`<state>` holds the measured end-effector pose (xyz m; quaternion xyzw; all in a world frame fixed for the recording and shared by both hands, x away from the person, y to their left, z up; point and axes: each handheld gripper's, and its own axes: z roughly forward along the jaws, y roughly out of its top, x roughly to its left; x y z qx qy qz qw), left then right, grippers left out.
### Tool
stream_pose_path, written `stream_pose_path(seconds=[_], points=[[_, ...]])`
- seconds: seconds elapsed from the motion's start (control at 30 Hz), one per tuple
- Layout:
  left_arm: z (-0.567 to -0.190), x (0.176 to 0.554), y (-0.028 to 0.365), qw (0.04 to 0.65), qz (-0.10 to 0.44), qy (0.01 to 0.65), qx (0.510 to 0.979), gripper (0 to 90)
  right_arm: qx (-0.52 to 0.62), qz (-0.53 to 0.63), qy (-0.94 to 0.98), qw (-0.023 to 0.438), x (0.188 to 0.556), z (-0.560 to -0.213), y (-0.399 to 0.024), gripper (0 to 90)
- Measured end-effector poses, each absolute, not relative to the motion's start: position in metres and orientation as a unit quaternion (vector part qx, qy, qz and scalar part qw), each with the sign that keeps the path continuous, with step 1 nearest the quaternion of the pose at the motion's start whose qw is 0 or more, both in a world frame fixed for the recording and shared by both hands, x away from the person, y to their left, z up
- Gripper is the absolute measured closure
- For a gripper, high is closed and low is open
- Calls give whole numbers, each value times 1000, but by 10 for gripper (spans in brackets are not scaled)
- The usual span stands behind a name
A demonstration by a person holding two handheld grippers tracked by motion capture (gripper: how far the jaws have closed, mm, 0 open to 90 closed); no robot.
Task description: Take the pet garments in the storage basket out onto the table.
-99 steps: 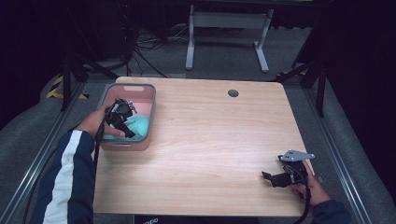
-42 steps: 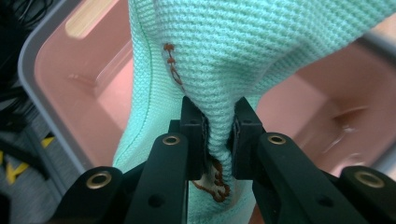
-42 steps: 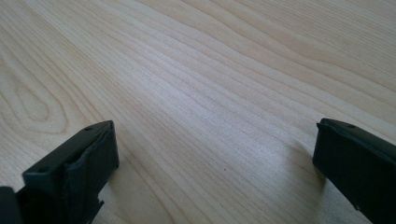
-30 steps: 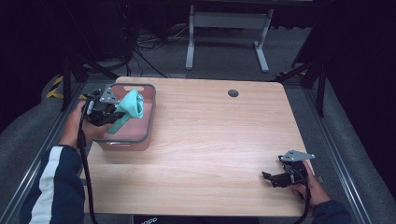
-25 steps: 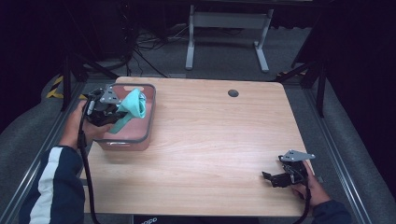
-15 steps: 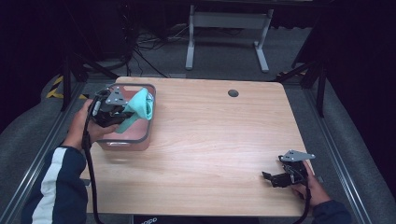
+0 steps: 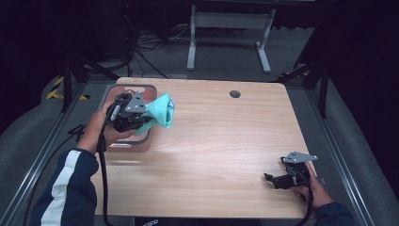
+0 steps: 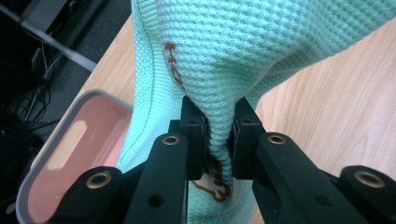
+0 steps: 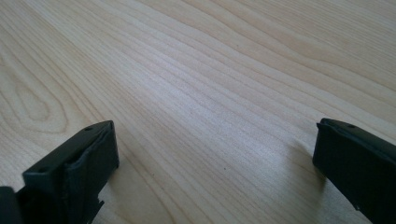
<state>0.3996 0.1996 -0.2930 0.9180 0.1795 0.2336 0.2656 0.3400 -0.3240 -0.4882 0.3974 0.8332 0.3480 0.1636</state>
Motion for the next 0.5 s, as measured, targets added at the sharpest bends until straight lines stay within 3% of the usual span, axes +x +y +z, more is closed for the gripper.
stream_pose_path(seconds=[0.5], points=[[-306,399,143,251,200,124,939,790,397,348,833,164,340,-488,-324,5]])
